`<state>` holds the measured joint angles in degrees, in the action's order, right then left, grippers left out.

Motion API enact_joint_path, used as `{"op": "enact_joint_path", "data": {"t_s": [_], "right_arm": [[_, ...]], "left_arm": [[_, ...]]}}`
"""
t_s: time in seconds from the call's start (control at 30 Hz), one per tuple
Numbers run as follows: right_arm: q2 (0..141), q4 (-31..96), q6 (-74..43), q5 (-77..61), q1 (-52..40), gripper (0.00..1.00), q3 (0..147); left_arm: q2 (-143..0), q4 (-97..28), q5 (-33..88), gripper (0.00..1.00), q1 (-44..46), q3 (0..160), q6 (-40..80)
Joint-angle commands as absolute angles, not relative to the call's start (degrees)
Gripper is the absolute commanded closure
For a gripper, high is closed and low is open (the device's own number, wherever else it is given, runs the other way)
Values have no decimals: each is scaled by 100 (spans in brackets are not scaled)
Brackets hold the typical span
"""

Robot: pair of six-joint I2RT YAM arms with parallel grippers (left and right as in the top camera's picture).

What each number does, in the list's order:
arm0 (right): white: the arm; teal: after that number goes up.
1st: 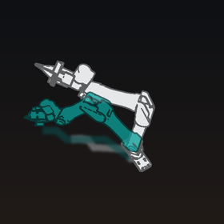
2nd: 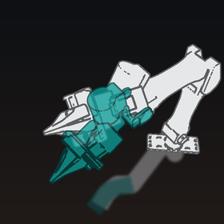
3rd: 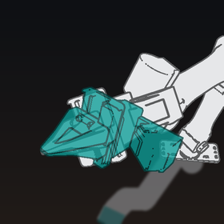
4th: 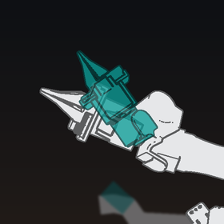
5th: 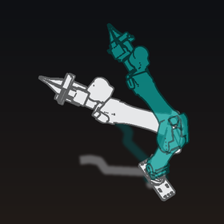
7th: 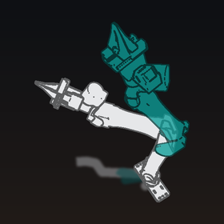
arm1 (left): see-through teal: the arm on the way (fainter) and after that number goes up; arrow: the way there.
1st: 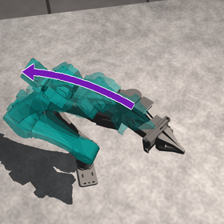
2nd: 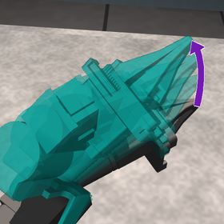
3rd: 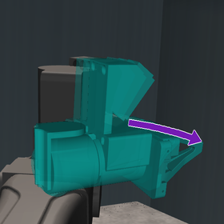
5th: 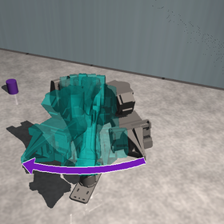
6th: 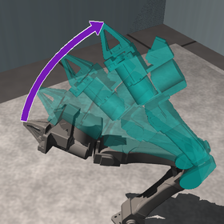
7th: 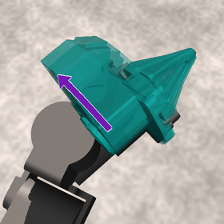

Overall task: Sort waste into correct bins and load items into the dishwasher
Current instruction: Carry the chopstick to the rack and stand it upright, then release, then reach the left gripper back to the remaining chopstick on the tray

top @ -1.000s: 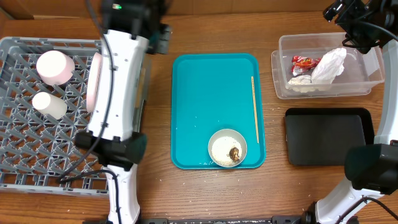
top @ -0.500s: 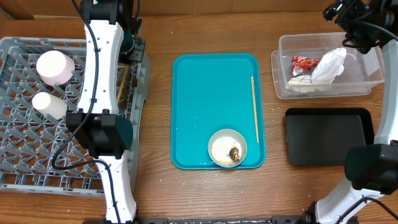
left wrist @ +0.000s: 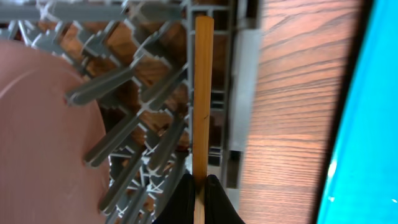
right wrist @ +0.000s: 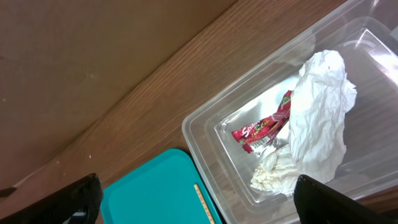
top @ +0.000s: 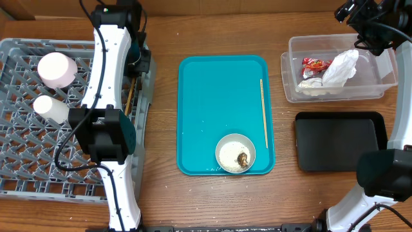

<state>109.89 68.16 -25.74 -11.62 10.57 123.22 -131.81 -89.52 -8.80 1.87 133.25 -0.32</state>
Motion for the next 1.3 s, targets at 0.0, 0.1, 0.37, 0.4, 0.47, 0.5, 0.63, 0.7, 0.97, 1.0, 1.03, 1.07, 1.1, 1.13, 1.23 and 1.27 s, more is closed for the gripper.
{"op": "enact_joint_path", "data": {"t_s": [0.0, 0.1, 0.37, 0.4, 0.47, 0.5, 0.63, 0.7, 0.97, 1.0, 1.03, 1.07, 1.1, 1.13, 1.23, 1.27], "right_arm": [[10881, 6779, -2598, -1166, 1063, 0, 12383], [10881, 6779, -2598, -1166, 1063, 0, 12383], [10881, 6779, -2598, -1166, 1063, 0, 12383], [10881, 6779, -2598, -1166, 1063, 0, 12383], [10881, 6779, -2598, -1166, 1063, 0, 12381], [10881, 6779, -2598, -1166, 1063, 0, 12383], [10881, 6779, -2598, -1166, 1063, 0, 12383], [10881, 6779, -2598, -1166, 1063, 0, 12383], [10881, 6779, -2598, -1166, 1063, 0, 12383], [10881, 6779, -2598, -1166, 1063, 0, 12383], [10881, 6779, -2598, -1166, 1063, 0, 12383], [10881, 6779, -2598, -1166, 1063, 0, 12381], [10881, 6779, -2598, -1166, 1063, 0, 12383], [10881, 6779, -2598, -1166, 1063, 0, 12383], [10881, 6779, -2598, -1166, 1063, 0, 12383], [10881, 6779, -2598, -1166, 1063, 0, 12383]], "left_arm": [[-13214, -8923, -1007, 96, 108, 13235, 165], [-13214, -8892, -1048, 93, 108, 13235, 126], [-13211, -8840, -1105, 36, 110, 13240, 128], [-13209, -8844, -1098, 36, 115, 13253, 130], [-13209, -8908, -1022, 36, 130, 13334, 163], [-13209, -8969, -952, 36, 145, 13413, 174], [-13209, -9240, -423, 37, 233, 14042, 176], [-13209, -9308, 19, 37, 303, 14521, 338], [-13209, -8962, 4193, 27, 655, 15865, 1422], [-13211, -8877, 4309, 30, 749, 15863, 1678], [-13229, -8796, 4281, 30, 884, 15852, 2025], [-13238, -8742, 4193, 30, 1013, 15841, 2215], [-13255, -8683, 4016, 31, 1186, 15828, 2423], [-13273, -8650, 3795, 32, 1367, 15821, 2598], [-13349, -8637, 2571, 41, 2051, 15791, 3249], [-13369, -8639, 2180, 42, 2257, 15784, 3439]]}}
